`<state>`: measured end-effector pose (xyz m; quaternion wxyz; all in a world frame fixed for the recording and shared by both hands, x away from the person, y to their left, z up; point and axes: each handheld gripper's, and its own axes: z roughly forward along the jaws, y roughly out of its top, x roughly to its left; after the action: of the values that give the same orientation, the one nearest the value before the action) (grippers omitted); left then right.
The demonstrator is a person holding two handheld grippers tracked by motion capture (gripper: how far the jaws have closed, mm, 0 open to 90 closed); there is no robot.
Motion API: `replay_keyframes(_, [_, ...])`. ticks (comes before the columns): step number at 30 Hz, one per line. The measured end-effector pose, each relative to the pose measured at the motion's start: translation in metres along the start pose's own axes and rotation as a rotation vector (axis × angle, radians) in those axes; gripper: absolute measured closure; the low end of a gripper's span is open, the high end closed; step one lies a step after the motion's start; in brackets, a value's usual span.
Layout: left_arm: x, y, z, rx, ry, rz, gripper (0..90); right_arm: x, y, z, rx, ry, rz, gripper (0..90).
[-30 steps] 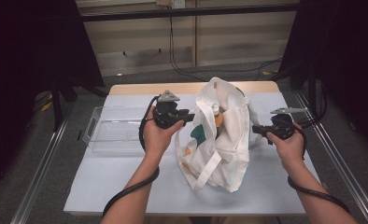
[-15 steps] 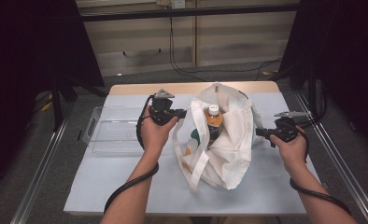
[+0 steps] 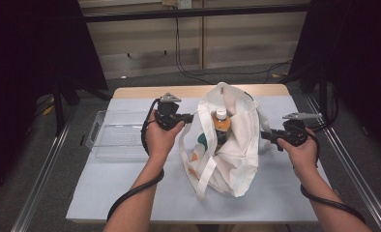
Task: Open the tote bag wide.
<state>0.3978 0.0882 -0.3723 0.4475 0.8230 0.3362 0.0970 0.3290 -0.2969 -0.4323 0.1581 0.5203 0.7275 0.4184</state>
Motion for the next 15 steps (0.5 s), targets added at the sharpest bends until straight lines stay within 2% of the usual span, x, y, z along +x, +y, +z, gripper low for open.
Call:
replay_keyframes(2, [-0.001,0.0,0.0,0.0,0.002,-0.001,86.4,0.001,0.001,-0.001,0.0,-0.003,-0.006,67.0])
replay_keyframes(3, [-0.002,0.0,0.0,0.002,-0.002,0.0,86.4,0.003,0.004,-0.002,-0.004,0.002,-0.006,62.0])
replay_keyframes(7, [-0.002,0.0,-0.001,-0.002,-0.006,0.001,86.4,0.008,0.01,-0.005,-0.003,-0.009,-0.024,56.7])
replay_keyframes(13, [-0.003,0.002,-0.001,0.002,-0.006,0.011,86.4,0.014,0.023,-0.014,-0.027,0.012,-0.033,52.1])
replay_keyframes(15, [-0.002,0.003,-0.001,0.003,-0.006,0.017,86.4,0.016,0.028,-0.017,-0.038,0.015,-0.032,53.0])
